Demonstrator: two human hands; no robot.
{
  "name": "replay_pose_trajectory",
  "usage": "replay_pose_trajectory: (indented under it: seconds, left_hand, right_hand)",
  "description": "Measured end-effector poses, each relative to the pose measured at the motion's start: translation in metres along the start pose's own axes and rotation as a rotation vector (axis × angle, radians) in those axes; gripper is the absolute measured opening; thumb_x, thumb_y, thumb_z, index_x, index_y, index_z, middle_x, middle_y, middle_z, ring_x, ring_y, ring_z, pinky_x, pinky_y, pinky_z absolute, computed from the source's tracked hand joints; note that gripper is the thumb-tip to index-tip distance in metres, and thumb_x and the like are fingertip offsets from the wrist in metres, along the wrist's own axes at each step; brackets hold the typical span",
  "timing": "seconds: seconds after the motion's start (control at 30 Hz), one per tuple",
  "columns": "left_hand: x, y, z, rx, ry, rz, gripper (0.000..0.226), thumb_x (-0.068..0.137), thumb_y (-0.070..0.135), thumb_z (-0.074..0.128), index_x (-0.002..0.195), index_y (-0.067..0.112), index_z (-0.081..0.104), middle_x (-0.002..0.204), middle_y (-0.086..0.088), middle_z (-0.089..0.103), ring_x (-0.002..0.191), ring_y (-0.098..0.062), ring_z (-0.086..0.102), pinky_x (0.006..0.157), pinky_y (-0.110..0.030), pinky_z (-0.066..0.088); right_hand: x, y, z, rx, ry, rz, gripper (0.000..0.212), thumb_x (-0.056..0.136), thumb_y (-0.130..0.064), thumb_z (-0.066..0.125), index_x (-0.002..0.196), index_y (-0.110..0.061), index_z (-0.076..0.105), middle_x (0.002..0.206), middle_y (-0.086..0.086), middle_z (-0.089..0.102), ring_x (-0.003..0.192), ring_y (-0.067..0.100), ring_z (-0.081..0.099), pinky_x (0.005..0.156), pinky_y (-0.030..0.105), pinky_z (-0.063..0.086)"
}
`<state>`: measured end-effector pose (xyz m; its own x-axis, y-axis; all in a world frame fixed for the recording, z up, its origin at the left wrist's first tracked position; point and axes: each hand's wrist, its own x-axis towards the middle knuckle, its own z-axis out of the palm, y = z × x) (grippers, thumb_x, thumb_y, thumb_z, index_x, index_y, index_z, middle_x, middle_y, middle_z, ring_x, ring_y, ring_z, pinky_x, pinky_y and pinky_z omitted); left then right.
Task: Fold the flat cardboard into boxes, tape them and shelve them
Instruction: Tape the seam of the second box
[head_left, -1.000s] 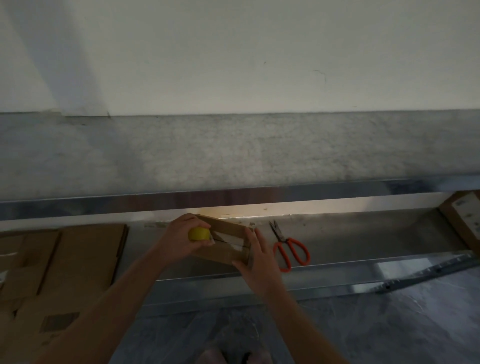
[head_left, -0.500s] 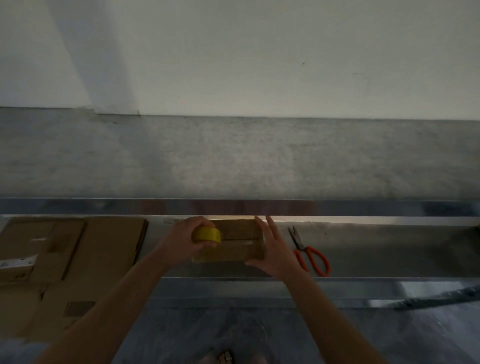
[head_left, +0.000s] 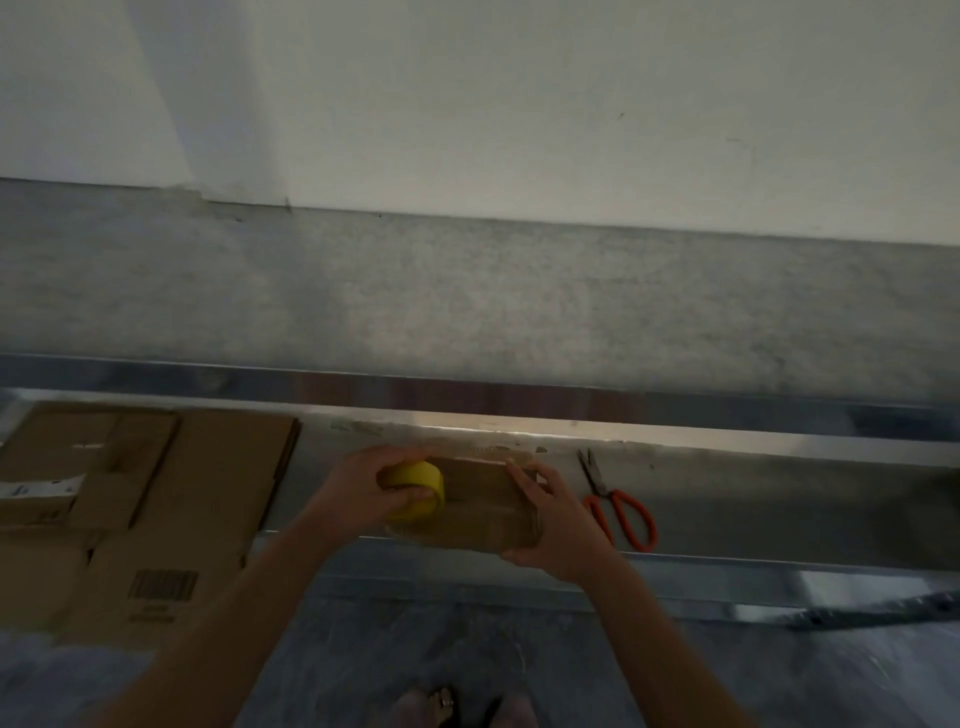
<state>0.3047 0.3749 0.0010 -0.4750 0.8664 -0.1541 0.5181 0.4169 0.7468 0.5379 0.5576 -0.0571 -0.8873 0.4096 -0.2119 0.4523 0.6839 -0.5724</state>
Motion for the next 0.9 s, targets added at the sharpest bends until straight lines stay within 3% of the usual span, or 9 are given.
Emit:
replay_pose_trajectory:
  seconds: [0.2, 0.37, 0.6, 0.77, 0.9]
  left_hand:
    - [-0.011, 0.009, -0.004, 0.016, 0.042, -0.001, 0.034, 0.075, 0.040, 0.079, 0.099, 0.055, 0.058, 0.102, 0.028, 0.060, 0.095, 0.008, 0.056, 0.068, -0.013, 0.042]
    - [-0.021, 0.003, -0.006, 0.322, 0.001, 0.054, 0.033, 0.079, 0.033, 0.076, 0.110, 0.030, 0.065, 0.103, 0.016, 0.053, 0.103, -0.011, 0.051, 0.083, -0.026, 0.038]
    - [-0.029, -0.009, -0.010, 0.140, 0.001, -0.059, 0.031, 0.084, 0.031, 0.073, 0.114, 0.033, 0.062, 0.114, 0.012, 0.055, 0.110, -0.009, 0.045, 0.093, -0.028, 0.037]
    - [-0.029, -0.007, -0.006, 0.188, 0.007, -0.019, 0.031, 0.085, 0.029, 0.072, 0.114, 0.028, 0.062, 0.108, 0.012, 0.055, 0.110, -0.011, 0.043, 0.087, -0.024, 0.031]
    - [-0.028, -0.009, -0.009, 0.109, 0.060, -0.083, 0.027, 0.082, 0.033, 0.075, 0.104, 0.038, 0.062, 0.106, 0.013, 0.057, 0.102, -0.010, 0.048, 0.083, -0.028, 0.039]
  right_hand:
    - [-0.007, 0.006, -0.002, 0.073, -0.049, 0.052, 0.111, 0.071, -0.056, 0.078, 0.153, -0.041, 0.006, 0.156, -0.007, 0.007, 0.137, 0.023, 0.030, 0.113, 0.041, 0.037]
    - [-0.007, 0.011, -0.003, 0.118, -0.044, 0.054, 0.114, 0.066, -0.051, 0.084, 0.154, -0.038, 0.013, 0.156, -0.006, 0.012, 0.136, 0.020, 0.032, 0.114, 0.041, 0.035]
    - [-0.017, 0.014, 0.016, 0.382, 0.063, 0.106, 0.100, 0.073, -0.037, 0.083, 0.146, -0.048, 0.016, 0.155, 0.000, 0.025, 0.138, 0.025, 0.036, 0.110, 0.050, 0.040]
    - [-0.028, 0.007, 0.035, 0.555, 0.120, 0.180, 0.098, 0.065, -0.076, 0.070, 0.145, -0.056, 0.018, 0.153, -0.006, 0.027, 0.136, 0.022, 0.040, 0.105, 0.050, 0.046]
    - [-0.026, 0.008, 0.037, 0.601, 0.123, 0.212, 0.093, 0.064, -0.079, 0.068, 0.142, -0.058, 0.023, 0.150, -0.005, 0.031, 0.133, 0.021, 0.043, 0.104, 0.050, 0.047]
